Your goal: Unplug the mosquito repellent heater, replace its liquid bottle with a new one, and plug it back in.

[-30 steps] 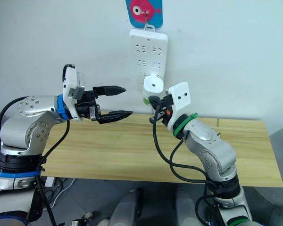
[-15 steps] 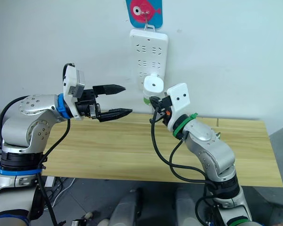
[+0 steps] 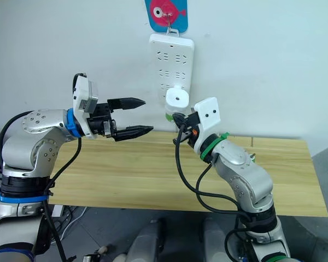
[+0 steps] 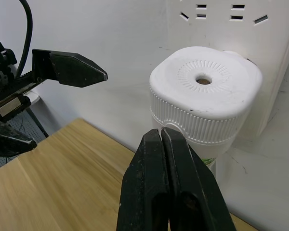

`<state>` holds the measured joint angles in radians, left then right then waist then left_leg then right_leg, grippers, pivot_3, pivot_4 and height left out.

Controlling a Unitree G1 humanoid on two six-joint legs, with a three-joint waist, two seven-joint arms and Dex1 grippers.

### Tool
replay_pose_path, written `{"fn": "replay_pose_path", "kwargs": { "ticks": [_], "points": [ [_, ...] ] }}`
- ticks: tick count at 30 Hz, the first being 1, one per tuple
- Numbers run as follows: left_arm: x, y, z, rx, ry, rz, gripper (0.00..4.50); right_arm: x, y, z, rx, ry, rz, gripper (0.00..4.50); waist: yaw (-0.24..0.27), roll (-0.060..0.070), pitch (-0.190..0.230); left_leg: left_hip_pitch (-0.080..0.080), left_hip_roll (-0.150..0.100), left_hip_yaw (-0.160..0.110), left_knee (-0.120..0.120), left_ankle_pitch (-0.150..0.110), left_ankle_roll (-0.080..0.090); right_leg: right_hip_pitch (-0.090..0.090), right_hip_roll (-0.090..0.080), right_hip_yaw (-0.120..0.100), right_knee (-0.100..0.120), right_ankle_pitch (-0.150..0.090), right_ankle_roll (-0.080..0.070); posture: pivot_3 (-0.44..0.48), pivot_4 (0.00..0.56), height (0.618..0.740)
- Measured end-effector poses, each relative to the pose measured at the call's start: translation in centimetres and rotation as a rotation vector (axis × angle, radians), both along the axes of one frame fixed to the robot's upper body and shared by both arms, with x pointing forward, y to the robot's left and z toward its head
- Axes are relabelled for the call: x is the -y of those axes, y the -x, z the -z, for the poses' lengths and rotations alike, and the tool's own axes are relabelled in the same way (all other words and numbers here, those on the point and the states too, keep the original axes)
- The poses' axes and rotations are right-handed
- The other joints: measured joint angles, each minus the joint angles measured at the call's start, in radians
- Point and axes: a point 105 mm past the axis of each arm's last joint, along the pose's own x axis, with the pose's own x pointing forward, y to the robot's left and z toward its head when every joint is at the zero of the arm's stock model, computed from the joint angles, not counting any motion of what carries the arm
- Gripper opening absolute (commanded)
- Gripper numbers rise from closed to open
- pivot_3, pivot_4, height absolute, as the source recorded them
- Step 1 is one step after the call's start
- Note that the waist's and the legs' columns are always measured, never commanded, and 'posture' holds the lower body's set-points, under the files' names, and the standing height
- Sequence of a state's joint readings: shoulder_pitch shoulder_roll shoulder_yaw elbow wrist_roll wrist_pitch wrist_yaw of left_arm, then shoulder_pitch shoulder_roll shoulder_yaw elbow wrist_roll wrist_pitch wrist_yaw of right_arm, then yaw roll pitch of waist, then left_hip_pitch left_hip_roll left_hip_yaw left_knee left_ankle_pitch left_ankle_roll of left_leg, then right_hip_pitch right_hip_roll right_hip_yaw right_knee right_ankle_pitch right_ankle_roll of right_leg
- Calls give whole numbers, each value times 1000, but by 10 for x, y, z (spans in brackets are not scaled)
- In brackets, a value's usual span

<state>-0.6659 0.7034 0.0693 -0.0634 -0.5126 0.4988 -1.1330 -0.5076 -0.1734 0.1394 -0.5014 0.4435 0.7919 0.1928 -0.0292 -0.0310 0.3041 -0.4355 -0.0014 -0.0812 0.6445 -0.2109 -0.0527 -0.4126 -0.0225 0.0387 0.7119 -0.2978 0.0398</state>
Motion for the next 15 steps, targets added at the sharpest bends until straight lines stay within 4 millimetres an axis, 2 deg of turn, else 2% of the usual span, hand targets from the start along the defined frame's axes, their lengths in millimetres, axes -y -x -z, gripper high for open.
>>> {"fn": "replay_pose_path", "kwargs": {
  "ticks": [15],
  "points": [
    [1, -2, -1, 2, 4, 7, 4500, -2, -7, 0, 34, 45, 59, 60, 0, 0, 0, 0, 0, 0, 1, 2, -2, 0, 0, 0, 1, 0, 0, 104, 229, 740]
  ]
}}
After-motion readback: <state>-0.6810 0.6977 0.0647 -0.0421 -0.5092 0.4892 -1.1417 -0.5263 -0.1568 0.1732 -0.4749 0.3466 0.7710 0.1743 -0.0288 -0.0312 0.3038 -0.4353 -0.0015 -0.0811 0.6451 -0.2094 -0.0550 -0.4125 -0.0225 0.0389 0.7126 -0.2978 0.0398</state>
